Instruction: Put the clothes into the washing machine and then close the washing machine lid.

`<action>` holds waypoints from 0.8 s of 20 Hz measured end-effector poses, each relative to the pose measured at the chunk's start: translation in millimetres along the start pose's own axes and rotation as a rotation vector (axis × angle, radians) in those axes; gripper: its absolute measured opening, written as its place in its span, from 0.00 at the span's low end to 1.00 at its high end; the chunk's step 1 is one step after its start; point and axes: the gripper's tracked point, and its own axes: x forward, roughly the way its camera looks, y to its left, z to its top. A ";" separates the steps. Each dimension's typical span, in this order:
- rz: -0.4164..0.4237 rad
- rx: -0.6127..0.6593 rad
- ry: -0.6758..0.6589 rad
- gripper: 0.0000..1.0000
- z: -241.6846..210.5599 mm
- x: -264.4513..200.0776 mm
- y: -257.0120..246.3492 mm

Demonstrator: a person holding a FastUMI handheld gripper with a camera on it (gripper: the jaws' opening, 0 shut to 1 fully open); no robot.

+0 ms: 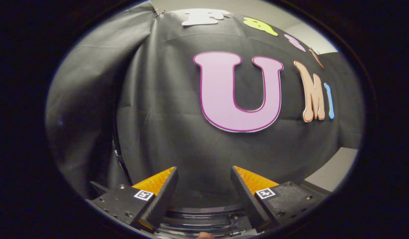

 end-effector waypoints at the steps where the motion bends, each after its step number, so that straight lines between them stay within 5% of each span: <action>1: 0.004 -0.004 0.018 0.96 -6.2 2.3 1.0; 3: 0.029 -0.007 0.097 0.96 -29.9 3.4 2.7; 16: -0.008 0.031 0.111 0.96 -29.5 -36.6 -2.1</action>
